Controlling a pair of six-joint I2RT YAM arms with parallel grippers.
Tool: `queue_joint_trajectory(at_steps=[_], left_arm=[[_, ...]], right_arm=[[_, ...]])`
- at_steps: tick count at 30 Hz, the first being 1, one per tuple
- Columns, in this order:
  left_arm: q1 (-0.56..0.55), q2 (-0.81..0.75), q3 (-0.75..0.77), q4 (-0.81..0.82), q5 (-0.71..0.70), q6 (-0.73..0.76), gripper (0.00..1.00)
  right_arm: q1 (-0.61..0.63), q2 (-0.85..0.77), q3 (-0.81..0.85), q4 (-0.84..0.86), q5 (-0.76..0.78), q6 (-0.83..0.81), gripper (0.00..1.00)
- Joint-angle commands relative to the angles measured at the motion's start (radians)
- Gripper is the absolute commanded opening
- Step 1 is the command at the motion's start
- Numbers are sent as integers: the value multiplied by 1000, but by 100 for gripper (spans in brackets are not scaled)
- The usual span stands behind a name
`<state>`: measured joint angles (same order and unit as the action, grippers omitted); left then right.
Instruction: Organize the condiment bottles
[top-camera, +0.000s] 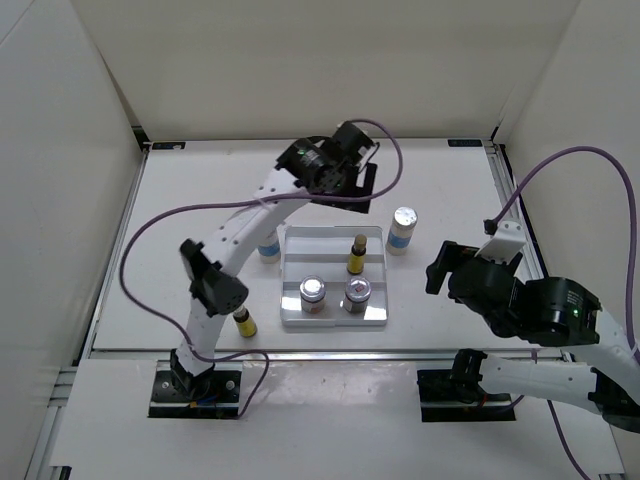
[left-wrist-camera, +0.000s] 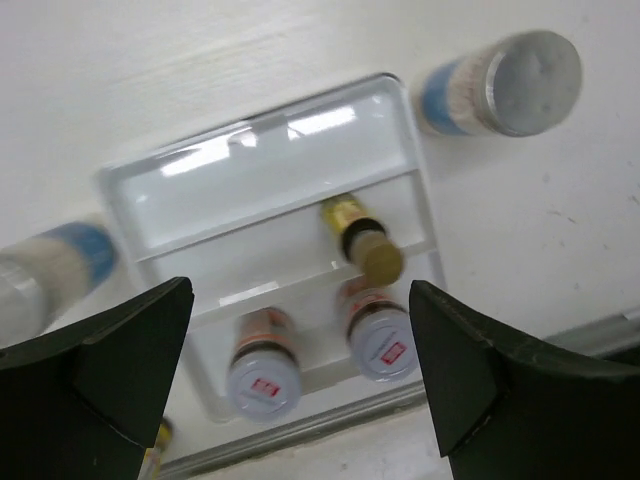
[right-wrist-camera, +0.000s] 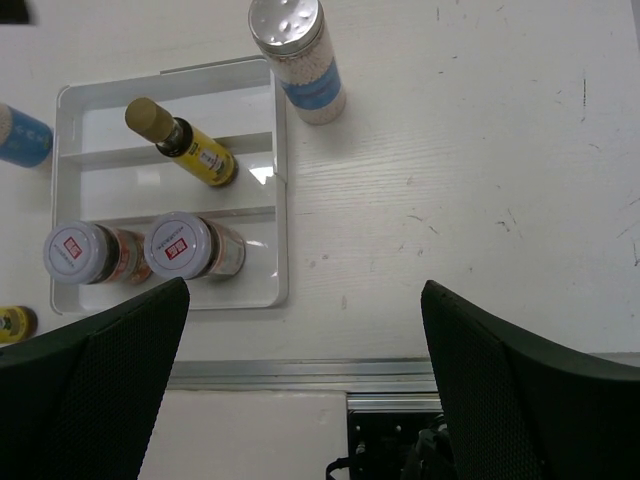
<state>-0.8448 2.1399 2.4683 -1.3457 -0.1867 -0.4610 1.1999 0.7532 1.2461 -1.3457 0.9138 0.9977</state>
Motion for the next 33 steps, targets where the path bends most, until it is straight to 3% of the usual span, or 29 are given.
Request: queue_joint_trajectory(at_steps=[1,5,13,19,24,27,33], left_arm=[[10,-305,-93,-69,-267,-14,100],[64,-503,-422,-69,-353,-63,100],[116,-962,-995,-72,-220,-235,100],[141,-1182,-1203,-72,-123,-350,100],[150,-1226,-1371,6,-33,-378,100],[159,-1181,-1425,63,26,-378,88],[159,-1126,-1499,141,53,-378,81]], right_arm=[[1,9,-2,-210,27,5,100],[1,18,-2,-210,27,5,100],[1,18,-2,-210,27,-4,100],[1,37,-11,-210,27,-4,100],[1,57,-11,-201,27,-13,100],[1,57,-11,-201,27,-13,100],[1,57,-11,-201,27,-13,100]])
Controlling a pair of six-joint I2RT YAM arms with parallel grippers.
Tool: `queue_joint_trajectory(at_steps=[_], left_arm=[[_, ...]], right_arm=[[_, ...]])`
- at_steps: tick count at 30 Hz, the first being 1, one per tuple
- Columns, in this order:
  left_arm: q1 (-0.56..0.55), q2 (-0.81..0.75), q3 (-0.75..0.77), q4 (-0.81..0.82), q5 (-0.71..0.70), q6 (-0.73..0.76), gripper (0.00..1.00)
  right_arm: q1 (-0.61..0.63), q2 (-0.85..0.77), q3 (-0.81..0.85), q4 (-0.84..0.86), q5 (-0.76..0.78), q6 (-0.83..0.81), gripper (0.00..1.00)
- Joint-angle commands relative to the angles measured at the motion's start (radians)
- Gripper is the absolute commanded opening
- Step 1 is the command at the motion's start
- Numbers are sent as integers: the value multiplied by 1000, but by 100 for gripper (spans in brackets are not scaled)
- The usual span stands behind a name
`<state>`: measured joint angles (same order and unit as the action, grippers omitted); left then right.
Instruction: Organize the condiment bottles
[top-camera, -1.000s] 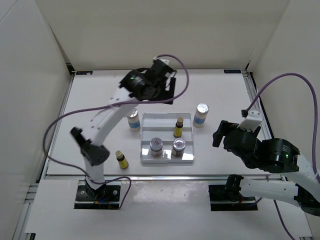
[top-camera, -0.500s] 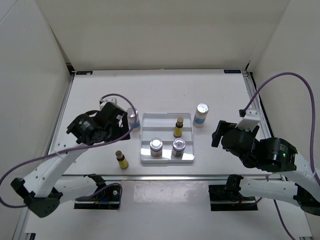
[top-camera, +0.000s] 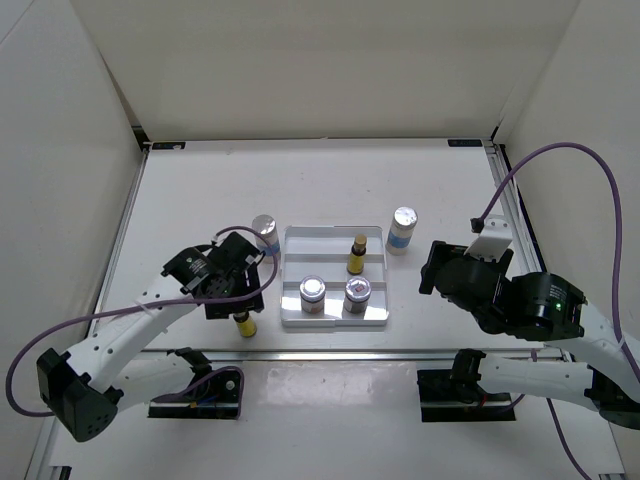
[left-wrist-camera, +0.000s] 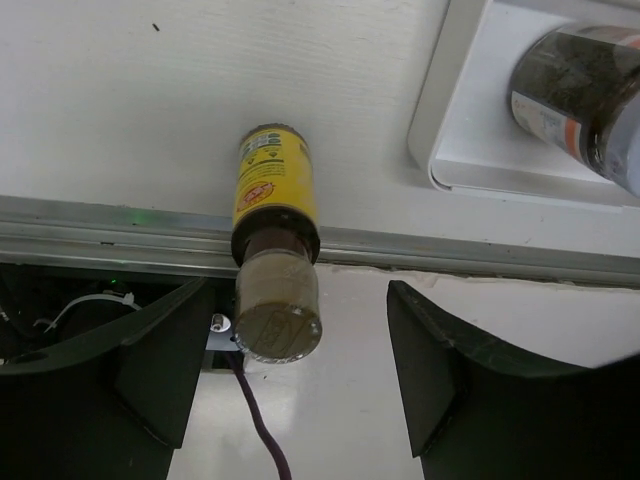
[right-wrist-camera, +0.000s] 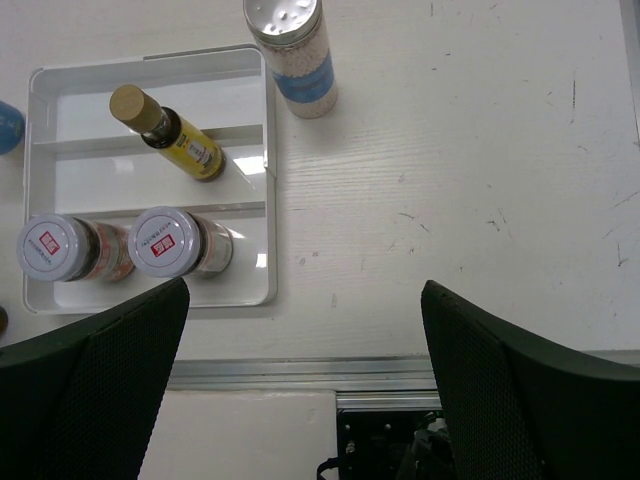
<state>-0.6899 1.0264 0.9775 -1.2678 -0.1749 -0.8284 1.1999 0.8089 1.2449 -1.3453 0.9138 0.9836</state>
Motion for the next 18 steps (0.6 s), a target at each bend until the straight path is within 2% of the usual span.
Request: queue_joint_trajectory(at_steps=[1,9,13,18], left_arm=[[4,-12,-8,76,41,-11,80],[23,8,-8,76,51,-2,74],[23,8,-8,76,51,8,66],[23,8,-8,76,60,8,63]], right_arm=[[1,1,-10,-201,27,1,100],[1,-8,-10,-201,27,1,100],[1,-8,-10,-201,27,1,100],[1,-8,-10,-201,27,1,100]])
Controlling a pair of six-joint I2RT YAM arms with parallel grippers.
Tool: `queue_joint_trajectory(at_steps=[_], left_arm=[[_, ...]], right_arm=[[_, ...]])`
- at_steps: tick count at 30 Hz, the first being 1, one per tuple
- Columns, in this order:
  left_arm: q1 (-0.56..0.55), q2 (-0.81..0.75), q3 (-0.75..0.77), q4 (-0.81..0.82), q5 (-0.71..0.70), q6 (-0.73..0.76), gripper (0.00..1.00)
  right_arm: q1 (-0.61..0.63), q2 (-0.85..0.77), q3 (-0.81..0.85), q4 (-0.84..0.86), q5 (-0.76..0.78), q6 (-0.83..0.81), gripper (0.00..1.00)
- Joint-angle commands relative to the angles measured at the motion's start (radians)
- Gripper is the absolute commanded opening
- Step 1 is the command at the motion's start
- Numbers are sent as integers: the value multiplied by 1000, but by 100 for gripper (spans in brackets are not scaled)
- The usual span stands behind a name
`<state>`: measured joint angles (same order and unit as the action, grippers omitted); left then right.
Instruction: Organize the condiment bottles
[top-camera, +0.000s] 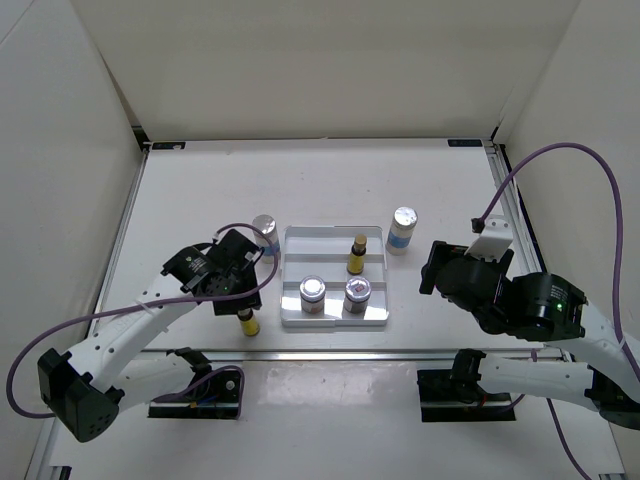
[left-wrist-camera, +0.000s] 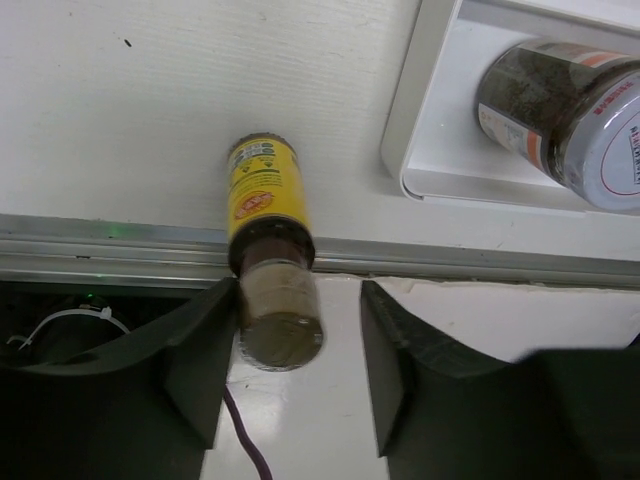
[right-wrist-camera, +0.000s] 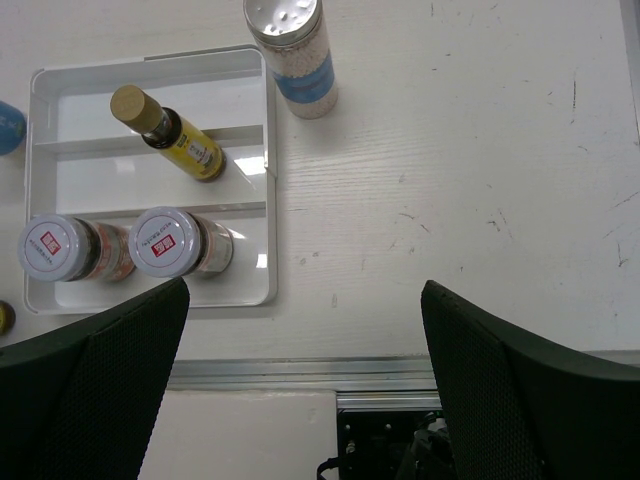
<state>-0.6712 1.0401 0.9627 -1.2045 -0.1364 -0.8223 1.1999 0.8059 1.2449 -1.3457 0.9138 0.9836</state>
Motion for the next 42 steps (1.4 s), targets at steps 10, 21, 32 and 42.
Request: queue_joint_trajectory(at_steps=[10,21,32,42], left_arm=[[4,34,25,13,21,20,40],[4,100,273,-88,-35,71,12],[4,340,686,-119,-37,190,12],[-34,554,797,-41,-15,221,12]], right_arm=[[1,-5,-10,-201,27,1,100],[1,-14,-10,-201,27,1,100],[1,-24,-10,-201,27,1,100],[1,-24,-19,-201,27,1,100]])
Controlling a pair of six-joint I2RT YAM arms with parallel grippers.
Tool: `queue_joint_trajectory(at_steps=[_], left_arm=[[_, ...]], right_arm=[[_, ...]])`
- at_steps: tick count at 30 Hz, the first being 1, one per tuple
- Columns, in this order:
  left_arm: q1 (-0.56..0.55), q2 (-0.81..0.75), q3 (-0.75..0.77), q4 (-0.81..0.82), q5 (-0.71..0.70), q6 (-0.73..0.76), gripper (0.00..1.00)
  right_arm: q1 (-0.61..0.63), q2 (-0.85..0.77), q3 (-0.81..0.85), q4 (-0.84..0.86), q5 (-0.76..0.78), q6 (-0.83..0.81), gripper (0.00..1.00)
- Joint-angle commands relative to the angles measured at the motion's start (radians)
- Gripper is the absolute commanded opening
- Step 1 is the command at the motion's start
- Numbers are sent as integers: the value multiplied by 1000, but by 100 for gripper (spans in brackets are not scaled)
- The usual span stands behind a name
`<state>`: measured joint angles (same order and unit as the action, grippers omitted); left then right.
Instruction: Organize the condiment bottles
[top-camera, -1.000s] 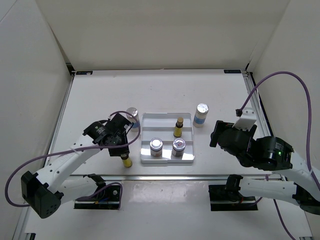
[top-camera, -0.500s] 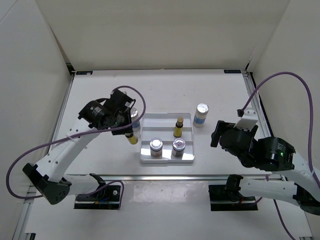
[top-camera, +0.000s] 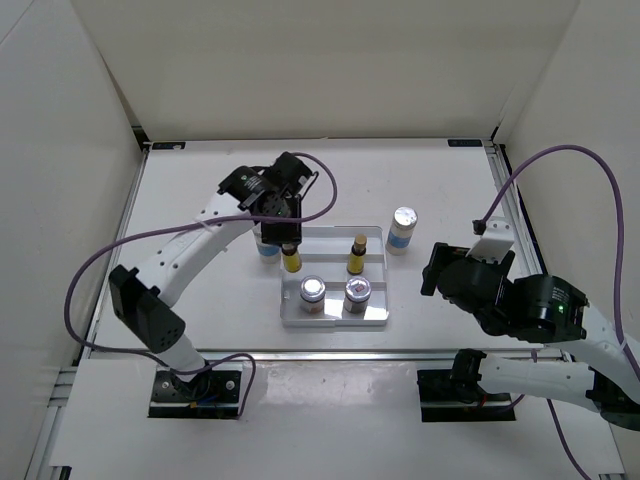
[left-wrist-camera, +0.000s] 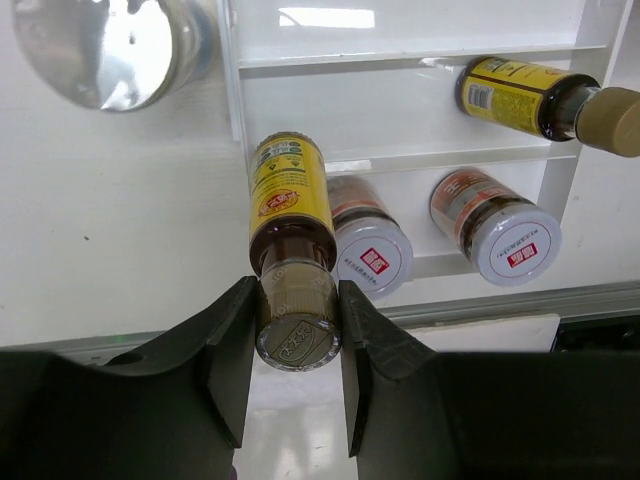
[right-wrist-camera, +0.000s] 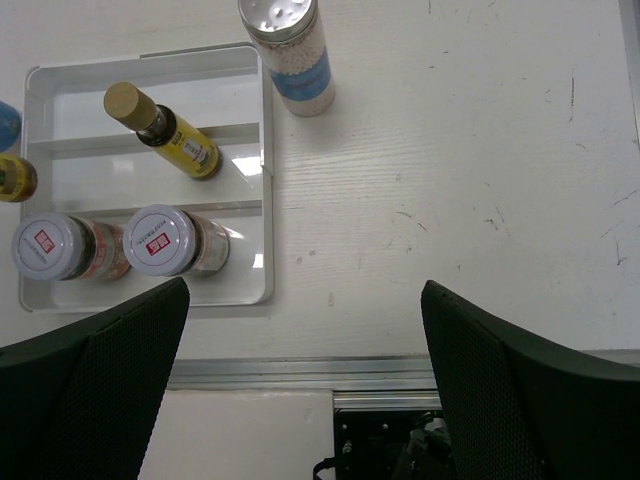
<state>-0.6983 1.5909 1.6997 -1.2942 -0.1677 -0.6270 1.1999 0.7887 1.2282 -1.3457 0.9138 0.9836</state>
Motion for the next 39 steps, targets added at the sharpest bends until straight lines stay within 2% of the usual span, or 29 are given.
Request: queue_joint_trajectory(at_steps=[1,11,22,24,25,28,31,33,34,36,37,39], left_arm=[[-7,17,73,49,26,26,12],[-7,181,103,99,27,55,12],[-7,250,80,141,37,55,13],[-7,260,80,141,46,55,20],[-7,261,80,141,46,64,30],[-7,261,69,150,68,73,47],[-7,261,58,150,68,82,55],[-7,250,48,150,82,82,64],[3,236,48,150,82,82,79],[14,215,35,150,82,92,96],[26,187,35,150,82,92,100],[42,152,44,133,60,101,100]], right_arm=[[1,-6,-3,-201,27,1,100],[1,-6,-3,-201,27,1,100],[1,-25,-3,-201,27,1,100],[1,-25,-3,-191,27,1,100],[1,-25,-3,-191,27,1,100],[1,-25,-3,-191,27,1,100],[1,-25,-3,-191,27,1,100],[1,-25,-3,-191,27,1,100],[1,-25,-3,-191,27,1,100],[1,-25,-12,-182,27,1,100],[1,-25,-12,-182,27,-8,100],[1,-25,-12,-173,17,-8,100]])
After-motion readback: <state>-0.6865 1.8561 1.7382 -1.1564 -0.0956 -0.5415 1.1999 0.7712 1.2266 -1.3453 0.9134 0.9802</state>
